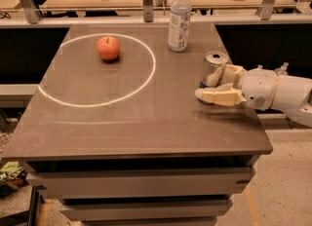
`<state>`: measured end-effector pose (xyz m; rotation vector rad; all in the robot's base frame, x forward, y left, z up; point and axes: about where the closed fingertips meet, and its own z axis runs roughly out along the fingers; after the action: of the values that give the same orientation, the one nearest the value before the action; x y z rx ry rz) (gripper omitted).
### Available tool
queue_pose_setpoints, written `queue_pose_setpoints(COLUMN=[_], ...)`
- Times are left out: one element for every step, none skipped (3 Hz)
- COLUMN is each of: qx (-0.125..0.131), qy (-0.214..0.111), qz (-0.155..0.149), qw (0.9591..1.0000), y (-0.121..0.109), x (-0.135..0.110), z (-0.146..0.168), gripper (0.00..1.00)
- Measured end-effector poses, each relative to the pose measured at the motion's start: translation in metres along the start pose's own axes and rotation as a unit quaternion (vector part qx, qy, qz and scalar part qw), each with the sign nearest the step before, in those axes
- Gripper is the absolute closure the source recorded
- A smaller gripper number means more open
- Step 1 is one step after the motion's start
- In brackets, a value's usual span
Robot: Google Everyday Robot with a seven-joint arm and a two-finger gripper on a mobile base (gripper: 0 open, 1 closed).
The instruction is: Move redbull can near blue plastic bottle
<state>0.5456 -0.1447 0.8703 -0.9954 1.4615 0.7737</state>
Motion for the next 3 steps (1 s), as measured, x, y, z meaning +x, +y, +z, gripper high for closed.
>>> queue_pose_setpoints(qx=[-0.006, 0.010, 0.054], qy=[0.000, -0.028, -0.032], qz=[-0.002, -0.015, -0.040], qw=[1.0000, 0.9994, 0.9972], y=[0.000, -0.013, -0.048], x=[-0.001, -0.022, -0.053], z=[0.004, 0.004, 0.001], gripper=[0.63, 0.87, 1.00])
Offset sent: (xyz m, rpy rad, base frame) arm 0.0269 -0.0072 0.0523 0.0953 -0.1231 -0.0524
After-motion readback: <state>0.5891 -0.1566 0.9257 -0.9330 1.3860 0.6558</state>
